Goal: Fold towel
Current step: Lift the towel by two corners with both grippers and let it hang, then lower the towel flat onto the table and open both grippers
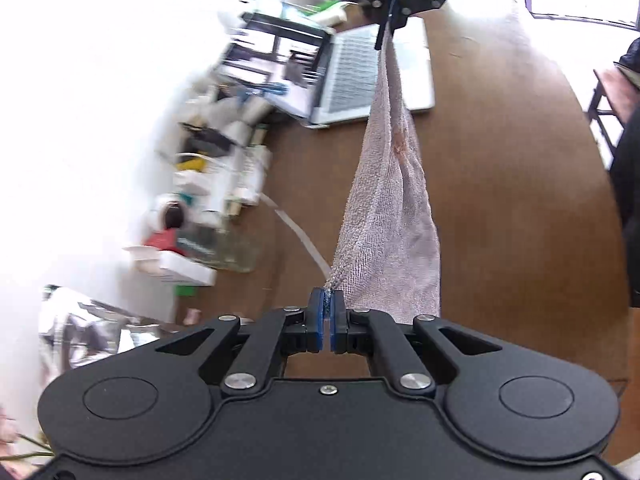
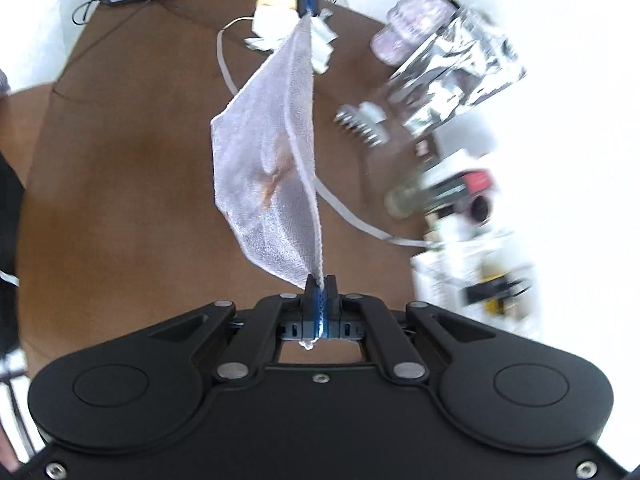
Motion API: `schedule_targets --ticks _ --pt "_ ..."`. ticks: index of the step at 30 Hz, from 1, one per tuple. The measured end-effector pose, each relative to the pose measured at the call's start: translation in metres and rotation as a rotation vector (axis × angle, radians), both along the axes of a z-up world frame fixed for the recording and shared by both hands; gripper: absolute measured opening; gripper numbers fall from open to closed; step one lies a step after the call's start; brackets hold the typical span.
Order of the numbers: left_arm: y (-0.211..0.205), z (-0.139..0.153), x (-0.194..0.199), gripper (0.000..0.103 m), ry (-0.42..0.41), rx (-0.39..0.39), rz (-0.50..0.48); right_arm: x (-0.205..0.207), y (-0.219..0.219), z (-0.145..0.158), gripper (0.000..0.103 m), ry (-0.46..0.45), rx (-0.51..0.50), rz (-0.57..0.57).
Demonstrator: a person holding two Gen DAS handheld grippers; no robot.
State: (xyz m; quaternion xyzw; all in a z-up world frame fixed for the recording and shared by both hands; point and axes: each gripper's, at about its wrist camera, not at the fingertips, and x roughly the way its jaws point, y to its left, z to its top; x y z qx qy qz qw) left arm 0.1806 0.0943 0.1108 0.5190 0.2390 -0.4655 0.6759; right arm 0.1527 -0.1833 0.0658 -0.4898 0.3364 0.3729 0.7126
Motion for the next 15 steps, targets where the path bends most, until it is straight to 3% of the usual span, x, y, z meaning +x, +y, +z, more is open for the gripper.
schedule_targets --ticks 9,15 --pt "-0.002 0.056 0.029 0.003 -0.129 -0.007 0.018 0.039 0.011 0.057 0.001 -0.111 -0.047 0.045" --pt "0.002 0.068 0.021 0.003 -0.132 -0.018 0.020 0.049 0.015 0.084 0.001 -0.120 -0.051 0.055"
